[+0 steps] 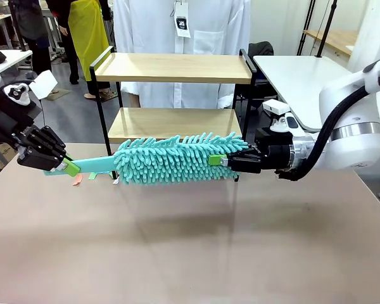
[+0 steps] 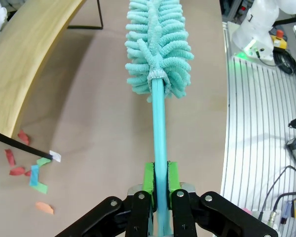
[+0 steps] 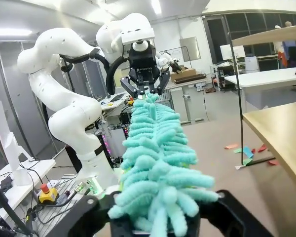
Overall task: Clean the shelf.
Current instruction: Hand the Duster back to the human.
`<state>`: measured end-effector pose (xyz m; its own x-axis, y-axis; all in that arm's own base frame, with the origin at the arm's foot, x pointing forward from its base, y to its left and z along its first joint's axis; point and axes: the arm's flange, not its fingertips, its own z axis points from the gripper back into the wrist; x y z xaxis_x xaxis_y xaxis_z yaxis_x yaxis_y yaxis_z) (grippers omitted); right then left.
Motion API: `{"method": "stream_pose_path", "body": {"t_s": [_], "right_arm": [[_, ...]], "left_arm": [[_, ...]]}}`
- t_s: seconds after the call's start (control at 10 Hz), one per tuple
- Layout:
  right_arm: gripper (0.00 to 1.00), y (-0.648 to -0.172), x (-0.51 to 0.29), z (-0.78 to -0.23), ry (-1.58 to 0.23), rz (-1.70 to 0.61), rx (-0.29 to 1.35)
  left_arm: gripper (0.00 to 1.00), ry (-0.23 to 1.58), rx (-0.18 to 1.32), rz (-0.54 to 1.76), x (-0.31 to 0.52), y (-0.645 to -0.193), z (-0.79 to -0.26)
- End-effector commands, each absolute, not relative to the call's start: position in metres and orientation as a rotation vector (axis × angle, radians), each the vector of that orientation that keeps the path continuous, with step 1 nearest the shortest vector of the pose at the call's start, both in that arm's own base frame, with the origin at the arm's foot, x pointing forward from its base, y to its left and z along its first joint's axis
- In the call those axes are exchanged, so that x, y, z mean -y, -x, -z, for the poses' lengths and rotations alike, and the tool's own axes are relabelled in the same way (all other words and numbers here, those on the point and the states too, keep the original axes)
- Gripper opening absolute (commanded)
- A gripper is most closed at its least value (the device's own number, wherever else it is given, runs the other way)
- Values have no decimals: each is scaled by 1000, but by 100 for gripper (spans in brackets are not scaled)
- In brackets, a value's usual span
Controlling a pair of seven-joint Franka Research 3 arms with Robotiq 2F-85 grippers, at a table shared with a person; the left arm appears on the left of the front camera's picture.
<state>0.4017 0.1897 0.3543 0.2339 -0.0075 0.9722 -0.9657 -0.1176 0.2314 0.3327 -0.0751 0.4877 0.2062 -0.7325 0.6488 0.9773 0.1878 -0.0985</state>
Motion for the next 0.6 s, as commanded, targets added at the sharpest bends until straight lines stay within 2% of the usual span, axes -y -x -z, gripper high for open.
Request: {"method": "stream_pose_path", "body": {"t_s": [0.0, 0.5], "right_arm": [[0, -409, -194, -359, -1417, -1112, 952], [0, -407, -193, -360, -1454, -1155, 993]], "left_arm": [[13, 594, 544, 1278, 82, -333, -491], [13, 594, 544, 1278, 82, -333, -491]]}}
